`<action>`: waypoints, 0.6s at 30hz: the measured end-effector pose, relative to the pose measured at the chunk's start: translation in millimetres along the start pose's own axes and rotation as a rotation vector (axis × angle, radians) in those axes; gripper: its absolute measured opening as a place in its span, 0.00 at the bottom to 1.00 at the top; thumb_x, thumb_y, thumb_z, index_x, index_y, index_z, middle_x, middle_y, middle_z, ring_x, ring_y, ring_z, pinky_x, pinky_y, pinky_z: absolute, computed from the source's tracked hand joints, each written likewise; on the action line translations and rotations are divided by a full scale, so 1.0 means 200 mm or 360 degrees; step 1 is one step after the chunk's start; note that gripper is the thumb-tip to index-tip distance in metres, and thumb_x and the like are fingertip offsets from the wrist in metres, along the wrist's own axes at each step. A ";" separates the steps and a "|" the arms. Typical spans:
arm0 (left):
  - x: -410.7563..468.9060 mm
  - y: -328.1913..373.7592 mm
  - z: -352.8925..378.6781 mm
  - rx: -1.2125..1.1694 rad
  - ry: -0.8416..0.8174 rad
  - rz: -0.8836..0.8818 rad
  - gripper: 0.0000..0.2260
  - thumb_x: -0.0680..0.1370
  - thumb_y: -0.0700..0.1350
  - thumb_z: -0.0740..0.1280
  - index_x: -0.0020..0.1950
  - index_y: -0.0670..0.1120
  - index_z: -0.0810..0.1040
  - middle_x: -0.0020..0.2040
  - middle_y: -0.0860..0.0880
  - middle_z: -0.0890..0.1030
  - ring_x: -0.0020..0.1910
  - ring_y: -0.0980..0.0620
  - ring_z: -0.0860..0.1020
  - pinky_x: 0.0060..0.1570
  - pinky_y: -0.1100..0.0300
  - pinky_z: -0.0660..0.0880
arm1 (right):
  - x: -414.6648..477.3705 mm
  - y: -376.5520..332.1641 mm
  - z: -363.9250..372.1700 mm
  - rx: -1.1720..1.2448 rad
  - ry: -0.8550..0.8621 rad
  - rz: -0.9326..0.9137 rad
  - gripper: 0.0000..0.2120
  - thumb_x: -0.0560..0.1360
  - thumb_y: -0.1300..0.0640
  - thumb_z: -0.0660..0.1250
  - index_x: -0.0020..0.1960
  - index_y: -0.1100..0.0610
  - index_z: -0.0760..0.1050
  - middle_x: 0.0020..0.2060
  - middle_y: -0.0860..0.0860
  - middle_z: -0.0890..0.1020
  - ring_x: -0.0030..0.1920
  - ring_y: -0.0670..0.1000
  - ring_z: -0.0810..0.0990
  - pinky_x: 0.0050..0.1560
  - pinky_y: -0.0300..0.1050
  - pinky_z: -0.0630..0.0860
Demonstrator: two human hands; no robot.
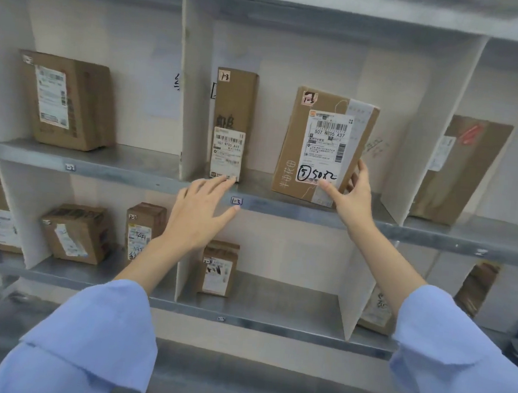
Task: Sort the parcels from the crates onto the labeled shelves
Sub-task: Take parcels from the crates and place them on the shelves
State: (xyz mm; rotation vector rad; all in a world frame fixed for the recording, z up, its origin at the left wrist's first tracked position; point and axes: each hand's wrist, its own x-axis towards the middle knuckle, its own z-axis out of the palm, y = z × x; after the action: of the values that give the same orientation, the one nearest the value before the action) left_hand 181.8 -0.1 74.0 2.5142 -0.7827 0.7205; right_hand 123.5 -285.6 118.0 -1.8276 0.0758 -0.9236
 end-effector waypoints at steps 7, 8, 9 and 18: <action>0.18 0.02 0.15 -0.0019 0.0003 -0.0046 0.31 0.76 0.65 0.49 0.78 0.56 0.58 0.76 0.56 0.64 0.74 0.51 0.59 0.70 0.50 0.57 | 0.28 0.26 0.02 -0.0049 -0.0055 0.0041 0.42 0.72 0.63 0.75 0.78 0.52 0.54 0.72 0.47 0.71 0.63 0.45 0.74 0.67 0.51 0.72; 0.20 0.02 0.17 -0.0015 -0.0007 -0.0053 0.33 0.75 0.66 0.47 0.78 0.56 0.58 0.77 0.56 0.63 0.74 0.51 0.59 0.70 0.50 0.56 | 0.30 0.29 0.03 -0.0048 -0.0079 0.0049 0.42 0.73 0.63 0.74 0.77 0.52 0.54 0.72 0.47 0.70 0.62 0.45 0.74 0.67 0.51 0.72; 0.21 0.02 0.18 -0.0008 -0.0015 -0.0058 0.34 0.74 0.67 0.45 0.78 0.56 0.58 0.77 0.56 0.63 0.74 0.51 0.58 0.70 0.50 0.56 | 0.32 0.31 0.04 -0.0044 -0.0104 0.0059 0.41 0.73 0.64 0.74 0.78 0.53 0.54 0.72 0.46 0.70 0.62 0.45 0.73 0.67 0.50 0.72; 0.27 -0.01 0.24 0.0025 -0.0043 -0.0084 0.30 0.77 0.63 0.49 0.78 0.56 0.59 0.77 0.55 0.63 0.74 0.50 0.59 0.71 0.50 0.55 | 0.44 0.42 0.08 -0.0190 -0.0254 0.0056 0.43 0.74 0.61 0.74 0.77 0.54 0.48 0.74 0.47 0.65 0.70 0.50 0.70 0.71 0.55 0.68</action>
State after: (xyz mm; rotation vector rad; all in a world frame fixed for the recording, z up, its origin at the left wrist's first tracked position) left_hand 237.3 -44.0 67.3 2.5534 -0.7199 0.6793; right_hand 225.1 -351.4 95.1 -1.9978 0.0645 -0.7596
